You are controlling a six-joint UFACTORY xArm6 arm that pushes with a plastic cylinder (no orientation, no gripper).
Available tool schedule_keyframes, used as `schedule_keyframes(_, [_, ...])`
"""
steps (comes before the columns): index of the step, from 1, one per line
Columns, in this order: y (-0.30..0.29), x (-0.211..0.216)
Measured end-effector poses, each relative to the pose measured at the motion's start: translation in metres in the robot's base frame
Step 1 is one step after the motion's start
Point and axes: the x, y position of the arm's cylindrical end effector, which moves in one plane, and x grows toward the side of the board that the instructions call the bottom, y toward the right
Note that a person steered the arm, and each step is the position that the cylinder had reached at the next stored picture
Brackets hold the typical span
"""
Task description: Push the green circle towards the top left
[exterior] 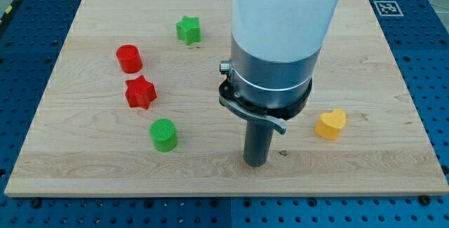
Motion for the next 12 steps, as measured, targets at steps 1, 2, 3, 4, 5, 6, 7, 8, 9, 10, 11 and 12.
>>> schedule_keyframes(1, [-0.021,0.011])
schedule_keyframes(2, [-0.057,0.026])
schedule_keyframes(3, [-0.090,0.024])
schedule_keyframes(4, [-0.122,0.024])
schedule_keyframes(5, [-0.154,0.023])
schedule_keyframes(6, [-0.163,0.019])
schedule_keyframes(7, [-0.155,0.002])
schedule_keyframes(8, [-0.152,-0.025])
schedule_keyframes(9, [-0.148,-0.037])
schedule_keyframes(10, [-0.142,-0.044])
schedule_keyframes(11, [-0.115,-0.040])
schedule_keyframes(12, [-0.099,-0.038])
